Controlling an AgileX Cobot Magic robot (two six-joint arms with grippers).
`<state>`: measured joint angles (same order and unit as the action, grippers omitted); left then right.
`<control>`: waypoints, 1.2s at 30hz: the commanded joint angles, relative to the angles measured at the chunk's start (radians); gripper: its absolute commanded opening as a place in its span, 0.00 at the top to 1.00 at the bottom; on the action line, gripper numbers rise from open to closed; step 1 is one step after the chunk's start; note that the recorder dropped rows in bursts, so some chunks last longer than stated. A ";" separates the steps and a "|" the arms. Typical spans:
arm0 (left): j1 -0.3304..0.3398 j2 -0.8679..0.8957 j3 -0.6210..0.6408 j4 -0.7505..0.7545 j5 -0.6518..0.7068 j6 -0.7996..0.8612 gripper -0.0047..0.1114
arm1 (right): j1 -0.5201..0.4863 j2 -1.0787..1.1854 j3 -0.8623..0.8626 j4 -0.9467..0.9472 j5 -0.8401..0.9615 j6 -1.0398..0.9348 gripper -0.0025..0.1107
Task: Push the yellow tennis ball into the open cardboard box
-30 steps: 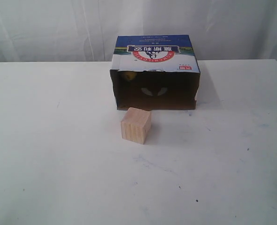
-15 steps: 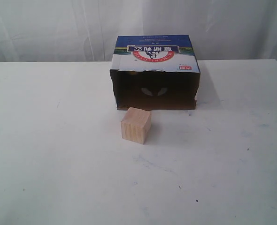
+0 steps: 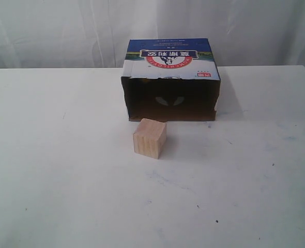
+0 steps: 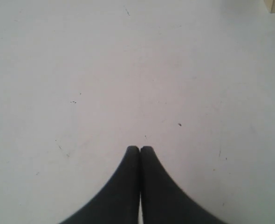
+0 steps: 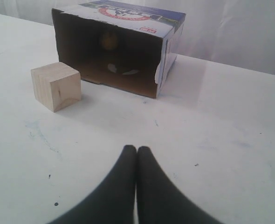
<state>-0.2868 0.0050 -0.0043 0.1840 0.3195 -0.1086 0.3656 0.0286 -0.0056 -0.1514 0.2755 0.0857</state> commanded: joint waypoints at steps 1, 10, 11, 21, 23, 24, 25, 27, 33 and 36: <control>-0.005 -0.005 0.004 0.003 0.012 0.002 0.96 | -0.008 -0.006 0.006 -0.002 -0.008 -0.010 0.98; -0.005 -0.005 0.004 0.003 0.012 0.002 0.96 | -0.008 -0.029 0.006 -0.002 -0.014 -0.010 0.98; -0.005 -0.005 0.004 0.003 0.010 0.002 0.96 | -0.008 -0.029 0.006 -0.002 -0.014 -0.010 0.98; -0.005 -0.005 0.004 0.003 0.010 0.002 0.96 | -0.008 -0.029 0.006 -0.002 -0.010 0.004 0.98; -0.005 -0.005 0.004 0.003 0.010 0.002 0.96 | -0.008 -0.029 0.006 -0.002 -0.010 0.004 0.98; -0.005 -0.005 0.004 0.003 0.010 0.002 0.96 | -0.008 -0.029 0.006 -0.002 -0.010 0.004 0.98; -0.005 -0.005 0.004 0.003 0.010 0.002 0.96 | -0.008 -0.029 0.006 -0.002 -0.010 0.004 0.98; -0.005 -0.005 0.004 0.003 0.010 0.002 0.96 | -0.008 -0.029 0.006 -0.002 -0.010 0.004 0.98; -0.005 -0.005 0.004 0.003 0.010 0.002 0.96 | -0.008 -0.029 0.006 -0.002 -0.010 0.004 0.98; -0.005 -0.005 0.004 0.003 0.010 0.002 0.96 | -0.008 -0.029 0.006 -0.002 -0.010 0.004 0.98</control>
<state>-0.2868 0.0050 -0.0043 0.1840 0.3195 -0.1086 0.3656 0.0050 -0.0056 -0.1514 0.2755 0.0868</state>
